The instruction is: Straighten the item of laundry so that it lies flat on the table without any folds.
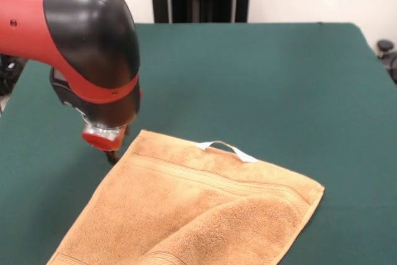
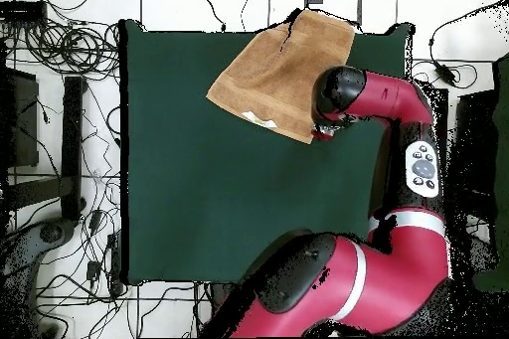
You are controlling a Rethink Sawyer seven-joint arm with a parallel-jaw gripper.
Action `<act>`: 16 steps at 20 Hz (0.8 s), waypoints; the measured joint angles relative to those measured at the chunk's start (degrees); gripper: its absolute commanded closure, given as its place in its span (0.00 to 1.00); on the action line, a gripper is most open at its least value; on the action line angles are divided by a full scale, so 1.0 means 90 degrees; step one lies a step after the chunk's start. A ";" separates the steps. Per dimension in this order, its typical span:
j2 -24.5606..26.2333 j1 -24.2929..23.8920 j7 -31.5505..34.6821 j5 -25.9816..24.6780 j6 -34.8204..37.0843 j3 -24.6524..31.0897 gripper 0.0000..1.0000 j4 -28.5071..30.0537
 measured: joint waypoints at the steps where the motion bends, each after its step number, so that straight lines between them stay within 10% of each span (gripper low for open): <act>1: -0.0164 -0.0047 0.0000 -0.0102 -0.0030 0.0000 0.00 0.0183; 16: -0.1008 -0.0199 -0.0283 -0.0672 -0.0127 0.0139 0.00 0.0383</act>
